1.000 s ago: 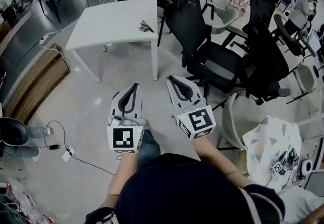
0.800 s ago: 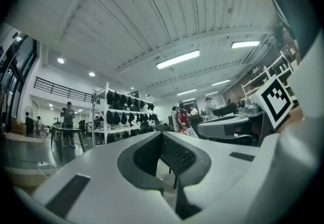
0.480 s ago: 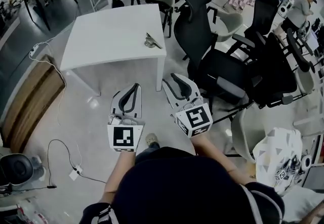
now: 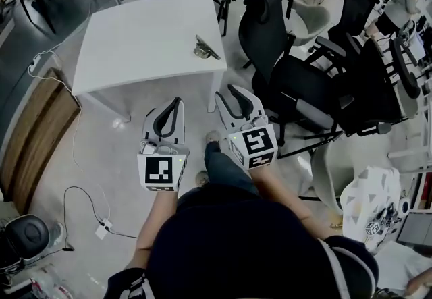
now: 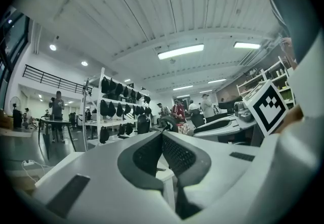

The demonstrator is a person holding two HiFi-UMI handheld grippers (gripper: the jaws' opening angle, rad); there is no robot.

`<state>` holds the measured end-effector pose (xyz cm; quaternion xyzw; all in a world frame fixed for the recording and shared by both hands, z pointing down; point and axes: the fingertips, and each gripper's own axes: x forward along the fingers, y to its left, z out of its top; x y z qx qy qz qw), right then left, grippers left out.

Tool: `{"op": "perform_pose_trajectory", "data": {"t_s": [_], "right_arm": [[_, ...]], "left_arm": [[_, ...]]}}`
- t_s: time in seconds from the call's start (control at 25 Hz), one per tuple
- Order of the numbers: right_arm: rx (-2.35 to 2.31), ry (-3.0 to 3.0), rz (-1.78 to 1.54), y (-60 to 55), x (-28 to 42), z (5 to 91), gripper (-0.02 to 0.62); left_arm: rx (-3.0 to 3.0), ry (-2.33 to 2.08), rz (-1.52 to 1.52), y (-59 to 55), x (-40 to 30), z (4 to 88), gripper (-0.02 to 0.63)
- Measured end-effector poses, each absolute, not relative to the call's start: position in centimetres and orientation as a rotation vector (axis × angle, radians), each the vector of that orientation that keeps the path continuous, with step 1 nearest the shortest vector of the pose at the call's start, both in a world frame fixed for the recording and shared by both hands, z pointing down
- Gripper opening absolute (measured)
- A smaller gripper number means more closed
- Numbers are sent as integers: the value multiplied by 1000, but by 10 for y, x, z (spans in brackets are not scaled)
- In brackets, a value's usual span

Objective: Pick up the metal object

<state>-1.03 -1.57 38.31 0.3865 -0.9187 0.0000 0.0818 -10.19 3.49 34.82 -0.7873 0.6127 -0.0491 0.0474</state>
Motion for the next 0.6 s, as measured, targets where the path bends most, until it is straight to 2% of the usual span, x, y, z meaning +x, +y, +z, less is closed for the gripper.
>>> {"op": "perform_pose_trajectory", "data": {"t_s": [0.6], "right_arm": [[1026,-2590,-16,-220,-84,458,125]], "left_arm": [[-2452,1848,-218,-152,-142,379,23]]}}
